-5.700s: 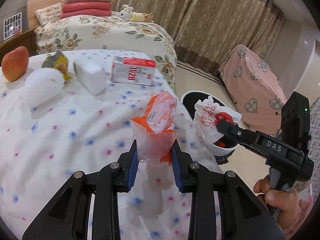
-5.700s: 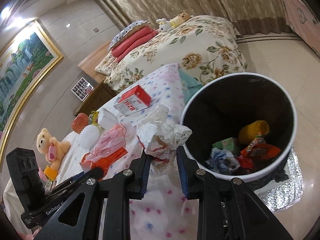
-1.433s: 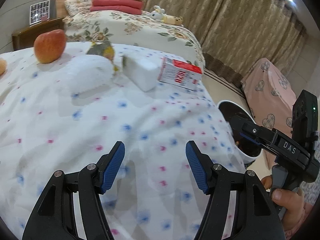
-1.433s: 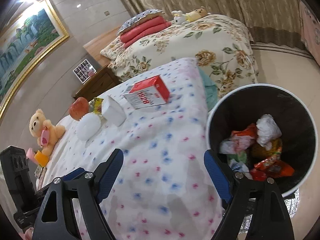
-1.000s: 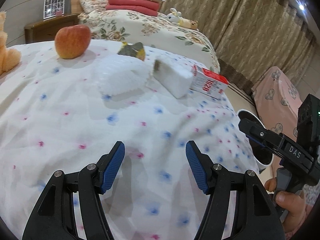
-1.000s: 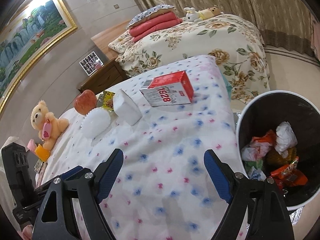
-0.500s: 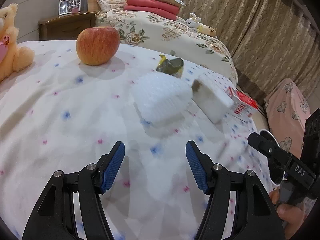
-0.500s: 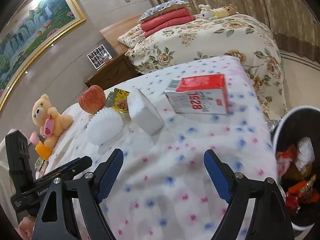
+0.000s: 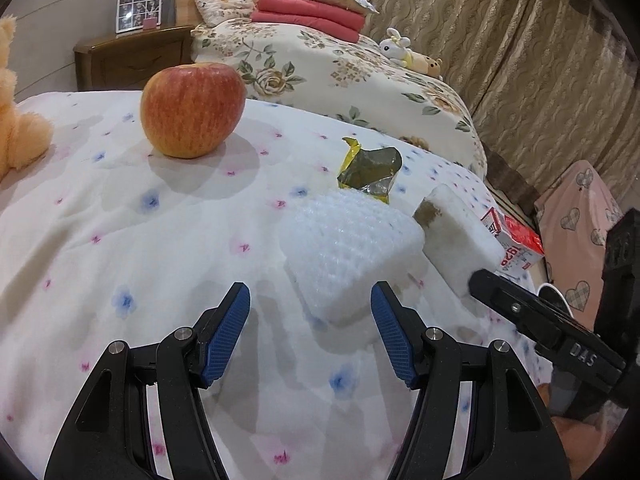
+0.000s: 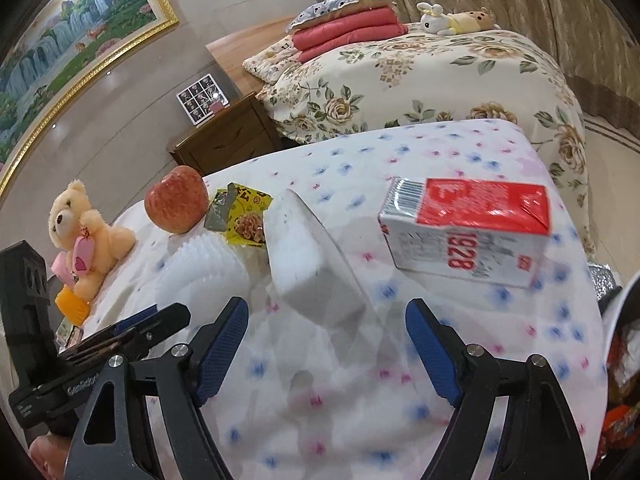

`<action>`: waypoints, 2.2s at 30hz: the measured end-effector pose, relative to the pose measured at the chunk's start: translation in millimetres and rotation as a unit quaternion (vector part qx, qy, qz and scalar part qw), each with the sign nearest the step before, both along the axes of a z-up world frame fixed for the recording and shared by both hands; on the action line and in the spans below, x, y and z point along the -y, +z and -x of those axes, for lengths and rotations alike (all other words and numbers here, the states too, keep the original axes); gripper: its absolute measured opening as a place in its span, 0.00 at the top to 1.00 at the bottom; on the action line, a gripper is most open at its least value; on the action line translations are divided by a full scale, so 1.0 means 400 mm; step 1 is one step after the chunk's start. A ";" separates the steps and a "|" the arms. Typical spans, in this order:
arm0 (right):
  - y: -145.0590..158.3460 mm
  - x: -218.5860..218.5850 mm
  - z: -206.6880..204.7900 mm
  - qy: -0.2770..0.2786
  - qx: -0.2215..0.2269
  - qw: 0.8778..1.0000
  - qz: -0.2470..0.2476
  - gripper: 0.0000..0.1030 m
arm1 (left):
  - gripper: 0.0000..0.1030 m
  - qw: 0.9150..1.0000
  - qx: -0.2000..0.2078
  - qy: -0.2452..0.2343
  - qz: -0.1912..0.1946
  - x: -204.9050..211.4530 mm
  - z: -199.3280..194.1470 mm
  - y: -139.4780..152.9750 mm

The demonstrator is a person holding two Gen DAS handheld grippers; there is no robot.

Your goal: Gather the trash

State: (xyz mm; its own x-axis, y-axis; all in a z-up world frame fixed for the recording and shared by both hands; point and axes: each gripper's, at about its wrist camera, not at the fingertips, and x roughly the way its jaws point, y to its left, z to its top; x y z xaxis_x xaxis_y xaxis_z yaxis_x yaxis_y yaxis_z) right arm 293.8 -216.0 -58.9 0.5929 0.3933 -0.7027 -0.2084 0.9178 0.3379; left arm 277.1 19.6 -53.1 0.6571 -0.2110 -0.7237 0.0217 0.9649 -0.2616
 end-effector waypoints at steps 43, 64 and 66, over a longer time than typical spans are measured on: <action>0.037 0.208 0.263 -0.083 0.011 0.996 -0.037 0.66 | 0.89 0.992 0.025 -0.122 0.007 0.237 0.221 0.050; 0.036 0.363 0.358 -0.141 0.013 0.989 -0.043 0.66 | 0.89 0.983 0.021 -0.181 -0.003 0.391 0.256 0.053; 0.035 0.374 0.363 -0.146 0.013 0.988 -0.044 0.66 | 0.89 0.983 0.021 -0.185 -0.004 0.403 0.255 0.054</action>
State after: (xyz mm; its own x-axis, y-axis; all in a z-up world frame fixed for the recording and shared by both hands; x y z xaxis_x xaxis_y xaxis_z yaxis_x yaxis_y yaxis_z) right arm 148.6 -365.6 -44.8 0.7075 0.2620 -0.6563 0.0506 0.9076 0.4168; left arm 175.1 -141.6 -31.7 0.5661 -0.4355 -0.7000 0.3817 0.8911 -0.2457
